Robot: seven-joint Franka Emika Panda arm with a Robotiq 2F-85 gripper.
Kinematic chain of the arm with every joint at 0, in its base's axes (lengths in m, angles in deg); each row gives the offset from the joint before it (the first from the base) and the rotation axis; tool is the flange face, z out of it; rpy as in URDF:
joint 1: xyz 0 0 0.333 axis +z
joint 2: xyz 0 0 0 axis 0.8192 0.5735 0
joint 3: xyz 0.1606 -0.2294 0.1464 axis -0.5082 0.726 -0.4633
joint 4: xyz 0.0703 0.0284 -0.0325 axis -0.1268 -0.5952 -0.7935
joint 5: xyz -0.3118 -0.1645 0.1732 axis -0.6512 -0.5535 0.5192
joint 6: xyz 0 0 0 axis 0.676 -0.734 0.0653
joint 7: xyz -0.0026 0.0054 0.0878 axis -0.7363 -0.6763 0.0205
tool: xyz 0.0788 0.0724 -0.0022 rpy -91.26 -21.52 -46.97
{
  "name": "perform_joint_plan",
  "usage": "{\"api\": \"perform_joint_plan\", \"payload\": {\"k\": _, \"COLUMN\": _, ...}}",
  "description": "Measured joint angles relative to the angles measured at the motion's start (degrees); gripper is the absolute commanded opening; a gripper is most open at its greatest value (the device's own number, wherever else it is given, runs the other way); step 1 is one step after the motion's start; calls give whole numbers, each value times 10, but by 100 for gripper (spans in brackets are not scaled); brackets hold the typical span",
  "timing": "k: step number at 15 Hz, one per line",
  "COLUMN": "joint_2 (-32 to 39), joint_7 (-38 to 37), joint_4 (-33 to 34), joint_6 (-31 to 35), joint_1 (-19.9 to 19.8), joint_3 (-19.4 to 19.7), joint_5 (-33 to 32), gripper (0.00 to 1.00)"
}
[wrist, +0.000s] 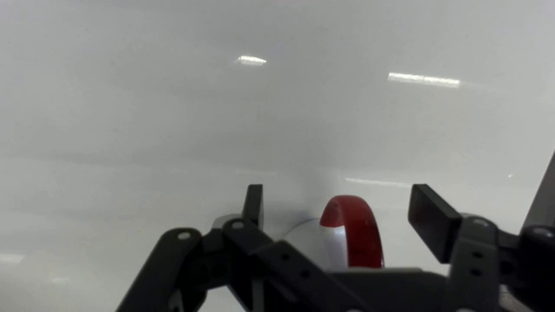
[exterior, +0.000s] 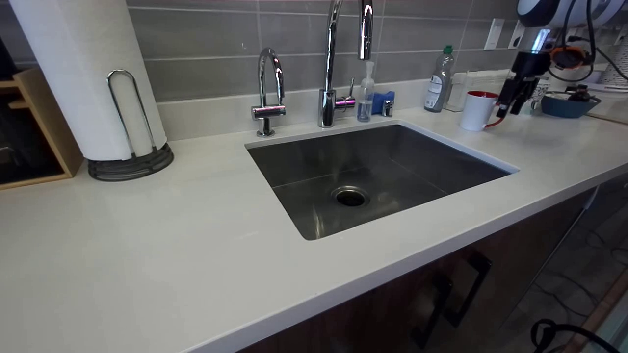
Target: Pour the water in the mug, into the sink
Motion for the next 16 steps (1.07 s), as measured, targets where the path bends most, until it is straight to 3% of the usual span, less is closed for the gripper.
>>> {"api": "perform_joint_plan", "payload": {"k": 4, "joint_2": 6, "joint_7": 0, "joint_4": 7, "joint_6": 0, "joint_1": -4, "joint_3": -10, "joint_5": 1, "gripper": 50}}
{"api": "perform_joint_plan", "payload": {"k": 5, "joint_2": 7, "joint_7": 0, "joint_4": 8, "joint_6": 0, "joint_1": -5, "joint_3": -13, "joint_5": 1, "gripper": 51}}
{"api": "perform_joint_plan", "payload": {"k": 8, "joint_2": 9, "joint_7": -5, "joint_4": 11, "joint_6": 0, "joint_1": -5, "joint_3": -17, "joint_5": 1, "gripper": 39}}
{"api": "perform_joint_plan", "payload": {"k": 9, "joint_2": 10, "joint_7": -6, "joint_4": 11, "joint_6": 0, "joint_1": -5, "joint_3": -19, "joint_5": 1, "gripper": 30}}
{"api": "perform_joint_plan", "payload": {"k": 11, "joint_2": 10, "joint_7": -8, "joint_4": 11, "joint_6": 0, "joint_1": -5, "joint_3": -20, "joint_5": 1, "gripper": 34}}
{"api": "perform_joint_plan", "payload": {"k": 14, "joint_2": 12, "joint_7": -15, "joint_4": 11, "joint_6": 0, "joint_1": -5, "joint_3": -21, "joint_5": 0, "gripper": 24}}
{"api": "perform_joint_plan", "payload": {"k": 16, "joint_2": 15, "joint_7": -21, "joint_4": 12, "joint_6": 0, "joint_1": -5, "joint_3": -21, "joint_5": -1, "gripper": 25}}
